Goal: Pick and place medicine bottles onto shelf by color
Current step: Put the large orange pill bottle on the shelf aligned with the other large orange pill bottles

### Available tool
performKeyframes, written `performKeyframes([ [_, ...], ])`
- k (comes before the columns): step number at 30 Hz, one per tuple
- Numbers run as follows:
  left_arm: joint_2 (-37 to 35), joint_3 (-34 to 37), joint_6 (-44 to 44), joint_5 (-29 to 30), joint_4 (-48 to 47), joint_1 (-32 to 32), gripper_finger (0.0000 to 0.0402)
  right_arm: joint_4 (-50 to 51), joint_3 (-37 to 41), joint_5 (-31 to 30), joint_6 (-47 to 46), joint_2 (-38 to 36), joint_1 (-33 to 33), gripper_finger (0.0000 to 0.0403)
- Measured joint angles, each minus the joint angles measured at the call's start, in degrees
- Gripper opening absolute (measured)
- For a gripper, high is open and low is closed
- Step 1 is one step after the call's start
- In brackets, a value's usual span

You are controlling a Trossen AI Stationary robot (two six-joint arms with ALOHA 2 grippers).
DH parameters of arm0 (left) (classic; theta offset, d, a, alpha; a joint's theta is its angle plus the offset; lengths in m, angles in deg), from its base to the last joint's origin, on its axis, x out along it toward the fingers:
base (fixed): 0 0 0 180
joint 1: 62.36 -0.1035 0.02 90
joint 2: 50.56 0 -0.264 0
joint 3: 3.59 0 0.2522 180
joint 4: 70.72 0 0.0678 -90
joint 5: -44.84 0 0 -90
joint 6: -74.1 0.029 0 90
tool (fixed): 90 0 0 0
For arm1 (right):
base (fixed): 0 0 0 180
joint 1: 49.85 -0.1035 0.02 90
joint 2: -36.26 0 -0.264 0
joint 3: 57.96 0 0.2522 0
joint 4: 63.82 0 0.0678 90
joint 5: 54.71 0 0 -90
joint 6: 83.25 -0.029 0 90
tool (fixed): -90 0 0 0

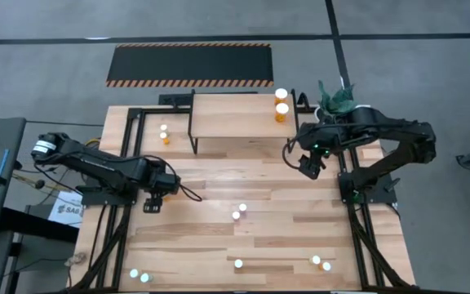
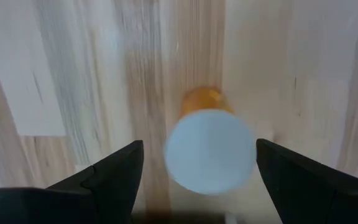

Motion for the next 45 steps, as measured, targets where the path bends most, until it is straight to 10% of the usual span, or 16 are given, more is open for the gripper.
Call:
performKeyframes([
  [33,1.9,-0.5,-0.6,-1.9,0.4,0.0,0.0229,0.2,-0.1,1.1,4.1,0.0,0.9,0.0317],
  [45,1.9,-21.4,-3.5,-5.3,-3.2,-2.4,0.0229,0.1,-0.1,1.1,5.5,0.0,0.9,0.0317],
])
